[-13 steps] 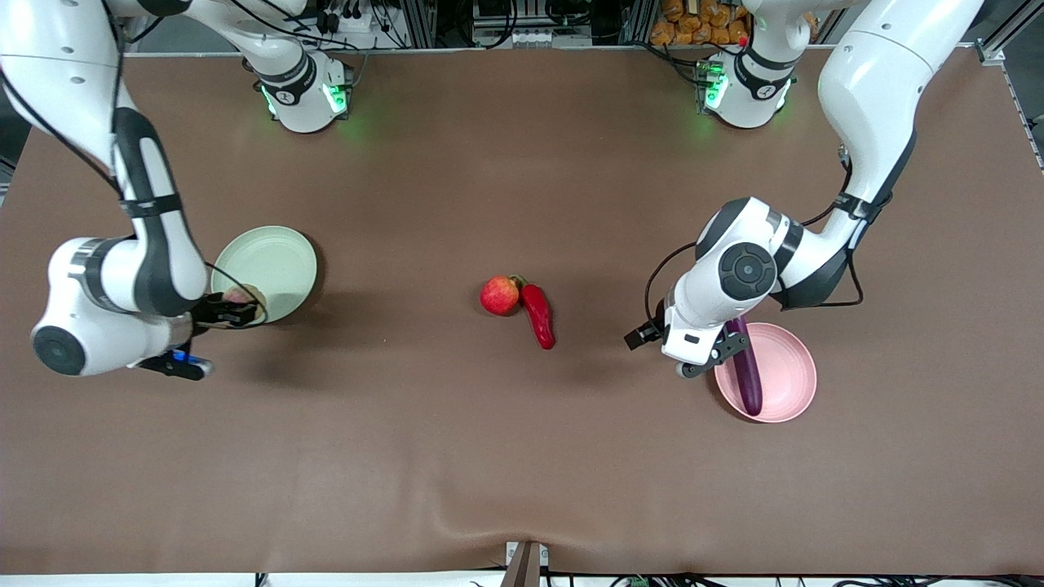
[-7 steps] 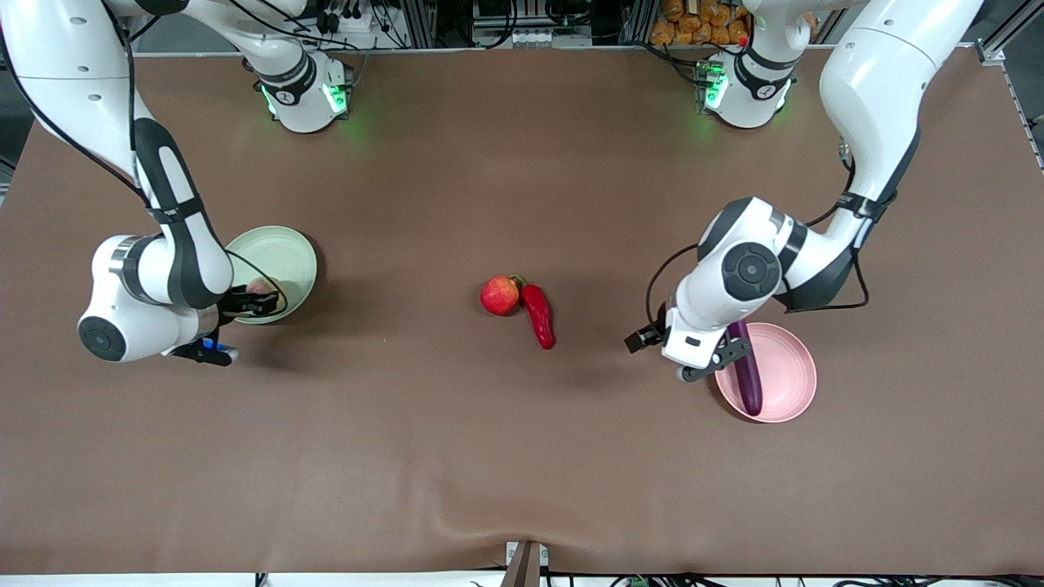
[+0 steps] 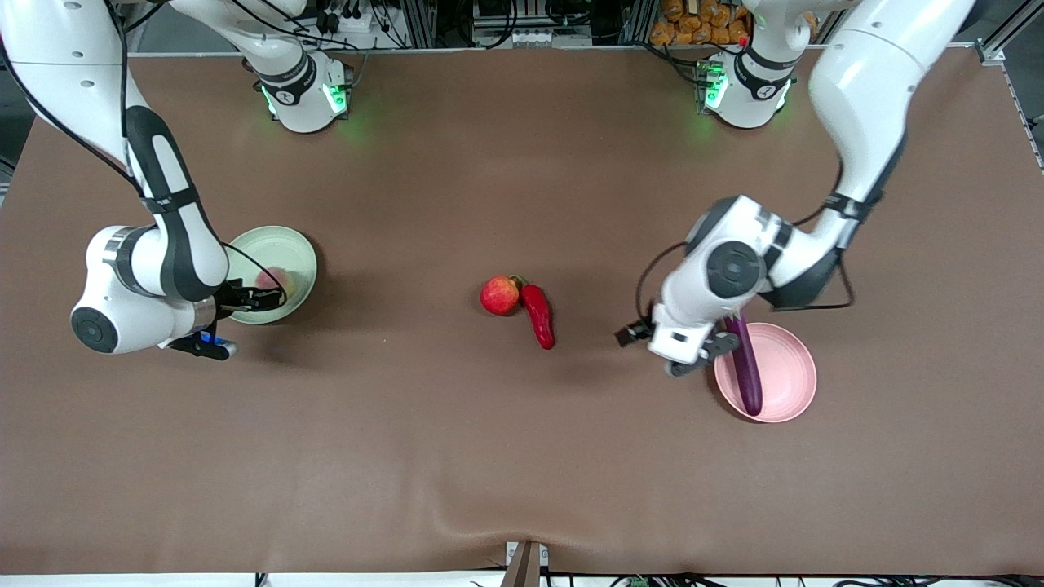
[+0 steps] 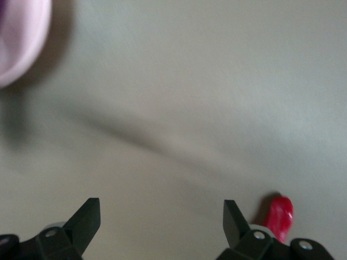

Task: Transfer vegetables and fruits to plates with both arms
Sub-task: 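Release the peach on the green plate while the left gripper grasps the chili, then place the chili on the pink plate while the right gripper grasps the apple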

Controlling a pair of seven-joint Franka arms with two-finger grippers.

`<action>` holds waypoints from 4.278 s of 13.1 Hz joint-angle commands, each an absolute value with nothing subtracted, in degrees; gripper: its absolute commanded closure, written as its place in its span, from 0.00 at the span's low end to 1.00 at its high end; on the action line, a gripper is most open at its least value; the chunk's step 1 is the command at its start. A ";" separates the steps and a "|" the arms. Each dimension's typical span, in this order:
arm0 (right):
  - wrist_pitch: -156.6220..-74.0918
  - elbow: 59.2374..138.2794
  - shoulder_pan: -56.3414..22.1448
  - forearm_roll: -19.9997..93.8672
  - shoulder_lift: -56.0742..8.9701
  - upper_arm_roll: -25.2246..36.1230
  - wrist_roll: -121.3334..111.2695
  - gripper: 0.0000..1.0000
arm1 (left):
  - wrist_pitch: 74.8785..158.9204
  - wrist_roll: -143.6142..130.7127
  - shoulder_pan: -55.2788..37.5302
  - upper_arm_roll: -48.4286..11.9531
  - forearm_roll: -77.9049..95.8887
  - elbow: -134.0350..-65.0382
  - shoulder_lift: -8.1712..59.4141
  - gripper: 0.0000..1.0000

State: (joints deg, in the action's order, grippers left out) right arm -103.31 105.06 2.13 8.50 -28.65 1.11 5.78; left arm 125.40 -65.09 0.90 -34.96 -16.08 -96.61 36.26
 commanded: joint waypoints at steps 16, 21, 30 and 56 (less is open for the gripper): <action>-107.04 98.97 -14.50 23.99 -29.62 0.70 36.54 0.00 | 136.92 -86.40 -27.42 -19.34 -16.35 -83.94 50.53 0.47; -109.77 98.96 -16.87 24.60 -29.88 0.70 40.25 0.00 | 134.15 -85.70 -26.29 -17.33 -18.45 -86.64 47.57 1.00; -116.71 98.88 -22.67 25.75 -31.73 0.62 50.61 0.00 | 113.38 -53.92 -1.52 -18.99 -19.42 -89.74 33.13 1.00; -136.31 94.22 -41.57 23.03 -39.64 2.46 77.07 0.00 | 105.85 -17.40 12.22 -20.65 -13.28 -85.44 16.97 0.00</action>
